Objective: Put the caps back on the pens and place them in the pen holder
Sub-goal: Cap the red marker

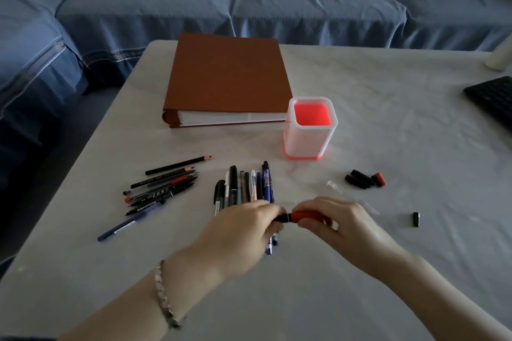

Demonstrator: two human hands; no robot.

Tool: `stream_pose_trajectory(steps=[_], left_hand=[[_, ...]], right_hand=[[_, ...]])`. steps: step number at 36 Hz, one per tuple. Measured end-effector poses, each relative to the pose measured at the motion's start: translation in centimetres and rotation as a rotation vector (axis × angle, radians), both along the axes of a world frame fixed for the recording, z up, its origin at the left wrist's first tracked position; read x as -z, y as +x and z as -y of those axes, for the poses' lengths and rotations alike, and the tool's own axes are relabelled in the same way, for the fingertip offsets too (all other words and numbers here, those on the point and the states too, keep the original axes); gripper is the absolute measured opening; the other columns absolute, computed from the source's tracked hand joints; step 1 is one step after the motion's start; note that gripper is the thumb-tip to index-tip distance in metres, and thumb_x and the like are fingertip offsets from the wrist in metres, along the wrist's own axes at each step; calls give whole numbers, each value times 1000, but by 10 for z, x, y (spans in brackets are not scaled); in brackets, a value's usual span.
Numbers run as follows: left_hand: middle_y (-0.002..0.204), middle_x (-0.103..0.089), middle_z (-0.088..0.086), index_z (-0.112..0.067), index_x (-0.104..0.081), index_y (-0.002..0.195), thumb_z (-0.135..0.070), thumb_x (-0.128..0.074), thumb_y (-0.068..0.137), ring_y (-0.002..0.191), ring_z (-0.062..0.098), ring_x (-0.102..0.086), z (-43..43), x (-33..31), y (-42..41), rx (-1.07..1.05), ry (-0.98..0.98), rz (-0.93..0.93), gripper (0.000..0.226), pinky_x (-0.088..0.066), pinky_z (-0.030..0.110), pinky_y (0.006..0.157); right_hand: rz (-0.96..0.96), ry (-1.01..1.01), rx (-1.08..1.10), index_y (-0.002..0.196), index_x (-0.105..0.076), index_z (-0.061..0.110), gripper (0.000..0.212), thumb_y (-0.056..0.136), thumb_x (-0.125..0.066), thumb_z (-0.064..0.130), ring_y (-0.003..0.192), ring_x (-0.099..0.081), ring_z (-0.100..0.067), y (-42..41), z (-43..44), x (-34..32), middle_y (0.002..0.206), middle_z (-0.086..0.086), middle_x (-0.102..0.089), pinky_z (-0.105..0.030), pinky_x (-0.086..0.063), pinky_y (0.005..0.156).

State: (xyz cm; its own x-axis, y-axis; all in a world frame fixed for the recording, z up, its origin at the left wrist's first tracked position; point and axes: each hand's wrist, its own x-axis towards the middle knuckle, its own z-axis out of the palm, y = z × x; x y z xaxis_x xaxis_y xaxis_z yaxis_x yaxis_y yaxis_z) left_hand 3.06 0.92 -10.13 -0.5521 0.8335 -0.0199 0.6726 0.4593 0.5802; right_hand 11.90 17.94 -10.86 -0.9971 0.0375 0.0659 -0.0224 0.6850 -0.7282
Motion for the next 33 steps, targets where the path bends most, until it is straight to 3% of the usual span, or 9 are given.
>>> stream_pose_trajectory(steps=[4,6,9,12,15,24,27,30,33], left_hand=[[88,-45,-8,-14,-57,105,-24,-45,94,64,6,-47,-6,5,-5,-170,84,64,19,-33,15,58],[92,-44,-6,-10,-60,103,-19,-50,92,69,-1,-47,-6,7,-9,-295,170,90,17,-35,5,65],[88,-54,-2,-11,-63,94,-20,-54,89,75,5,-52,-3,6,-13,-452,236,158,13,-34,2,66],[78,-67,2,-15,-66,86,-21,-58,87,68,4,-59,-2,1,-13,-541,313,363,10,-38,8,60],[75,-67,-3,-17,-67,88,-17,-60,85,63,-2,-56,-4,-1,-11,-598,364,454,7,-44,13,66],[66,-70,7,-4,-55,74,7,-62,75,70,38,-67,1,-13,-9,-669,497,583,13,-54,47,70],[71,-71,10,0,-54,73,9,-64,73,72,36,-68,6,-17,-6,-639,508,612,13,-55,48,73],[77,-71,10,0,-57,70,10,-68,69,73,32,-70,10,-17,-2,-613,543,620,15,-57,44,72],[80,-70,13,6,-56,73,13,-67,70,74,31,-70,16,-16,2,-621,584,668,13,-59,38,69]], right_hand=[[103,33,223,108,-61,27,24,85,-58,30,71,-53,5,-1,-30,13,80,15,-60,-5,-37,65],[85,128,407,107,-64,16,22,87,-57,19,71,-55,-3,-3,-56,25,87,2,-63,-9,-37,66],[144,263,648,108,-64,11,24,90,-49,8,93,-57,-31,-5,-94,39,106,-13,-62,-31,-42,79],[262,318,756,114,-60,11,31,92,-40,6,103,-52,-37,-8,-116,51,116,-17,-55,-39,-43,85],[343,348,773,119,-57,14,33,92,-39,8,105,-50,-38,-13,-123,62,117,-17,-52,-39,-42,84],[287,364,786,110,-61,9,24,91,-48,15,97,-53,-34,-16,-122,64,109,-15,-54,-35,-42,74],[161,279,720,106,-62,8,22,89,-51,13,89,-54,-29,-17,-106,51,106,-12,-54,-30,-43,75],[3,116,565,94,-68,7,16,81,-59,2,74,-57,-18,-19,-78,32,92,-5,-56,-8,-39,68],[-30,-49,387,89,-69,15,20,79,-60,-1,75,-59,-1,-17,-47,16,84,8,-59,1,-39,69]])
